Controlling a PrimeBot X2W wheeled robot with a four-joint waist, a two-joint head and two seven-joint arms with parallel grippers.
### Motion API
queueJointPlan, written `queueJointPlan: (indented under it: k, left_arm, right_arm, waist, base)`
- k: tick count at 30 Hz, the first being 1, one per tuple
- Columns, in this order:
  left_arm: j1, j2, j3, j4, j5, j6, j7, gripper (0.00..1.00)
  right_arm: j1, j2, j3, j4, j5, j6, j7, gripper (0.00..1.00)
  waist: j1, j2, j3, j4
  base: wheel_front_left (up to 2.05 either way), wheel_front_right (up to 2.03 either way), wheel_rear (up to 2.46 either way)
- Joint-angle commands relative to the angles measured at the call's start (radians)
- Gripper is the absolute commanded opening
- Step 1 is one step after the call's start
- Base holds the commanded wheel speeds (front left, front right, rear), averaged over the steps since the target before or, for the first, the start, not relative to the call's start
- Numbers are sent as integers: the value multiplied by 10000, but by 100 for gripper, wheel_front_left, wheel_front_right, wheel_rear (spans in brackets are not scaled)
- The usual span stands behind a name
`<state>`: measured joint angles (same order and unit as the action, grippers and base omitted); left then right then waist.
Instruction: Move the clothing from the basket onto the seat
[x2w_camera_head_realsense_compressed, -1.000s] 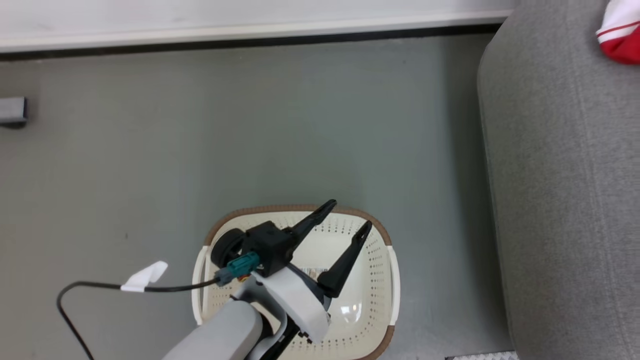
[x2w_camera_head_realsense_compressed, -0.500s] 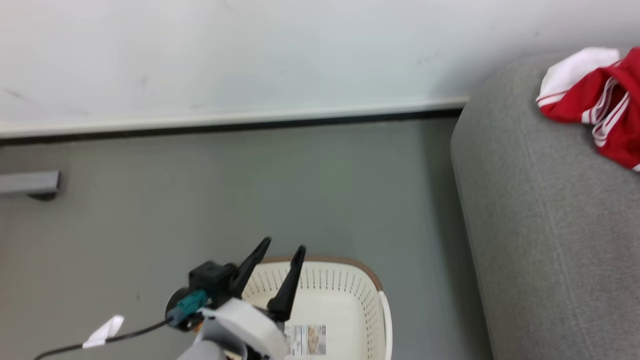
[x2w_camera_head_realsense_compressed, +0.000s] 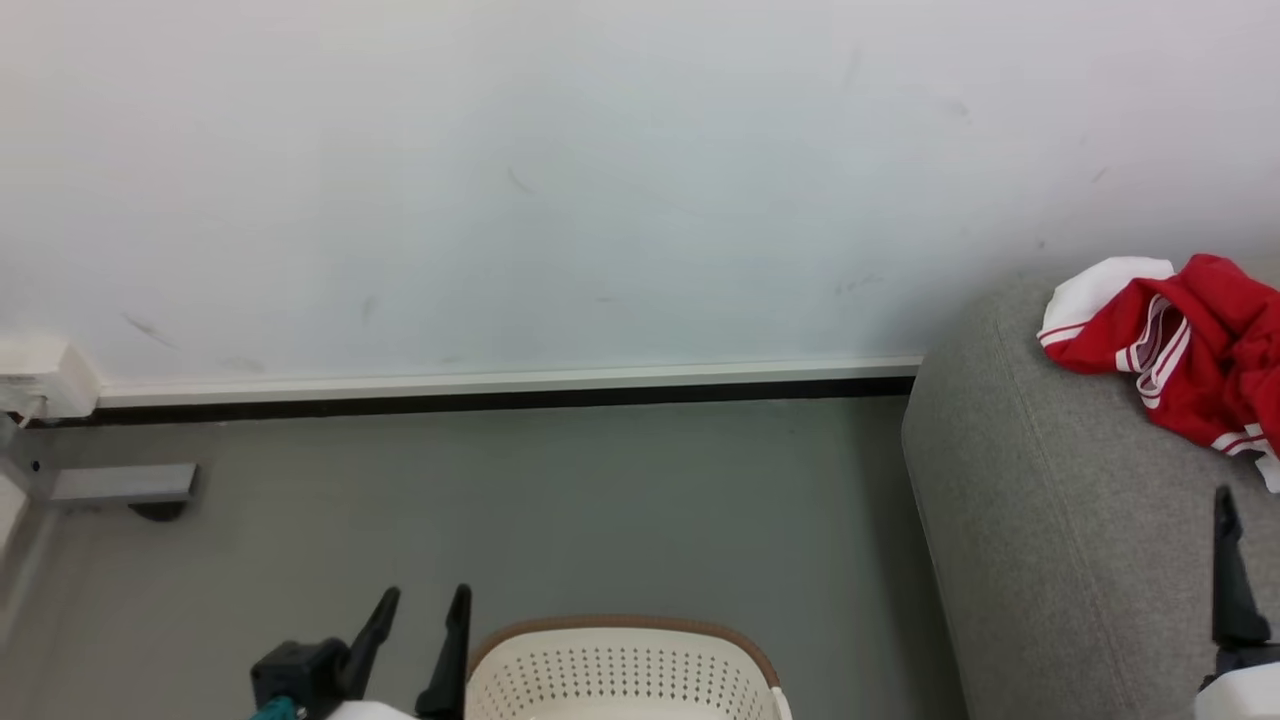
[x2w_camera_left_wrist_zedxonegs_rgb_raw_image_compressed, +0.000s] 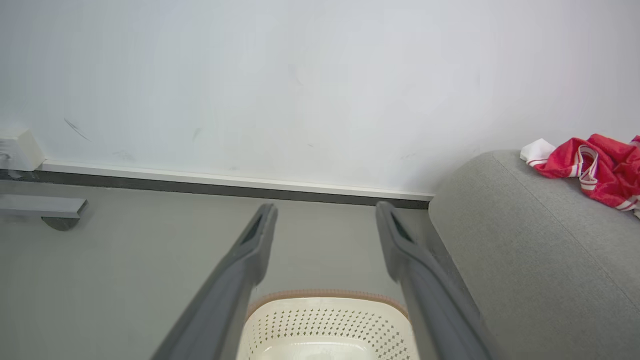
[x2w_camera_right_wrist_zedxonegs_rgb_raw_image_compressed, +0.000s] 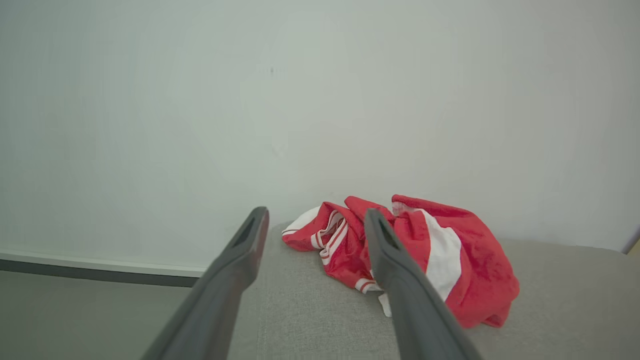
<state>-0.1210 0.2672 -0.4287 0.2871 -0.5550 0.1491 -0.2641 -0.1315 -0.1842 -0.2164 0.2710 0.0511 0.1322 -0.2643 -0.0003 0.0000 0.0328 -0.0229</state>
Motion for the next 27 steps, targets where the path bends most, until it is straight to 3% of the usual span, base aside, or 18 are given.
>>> queueJointPlan:
  k: [1,11,27]
  left_arm:
    - [135,24,78,28,125,-18,1,100]
    - [1155,-520,1457,392,897,-440,-1,100]
    - [1604,-1472,3012,503,2219,-1326,-2,100]
  right_arm:
    - [177,20,13,-55,56,-31,2,100]
    - [1636,1135,618,-337,435,-31,2,100]
    - [2373,1333,1575,358,358,-31,1,100]
  waist:
    - [3,0,-191,103]
    - [3,0,-808,232]
    - [3,0,-1081,396]
  base:
    - [0,0,0]
    - [0,0,0]
    - [0,0,0]
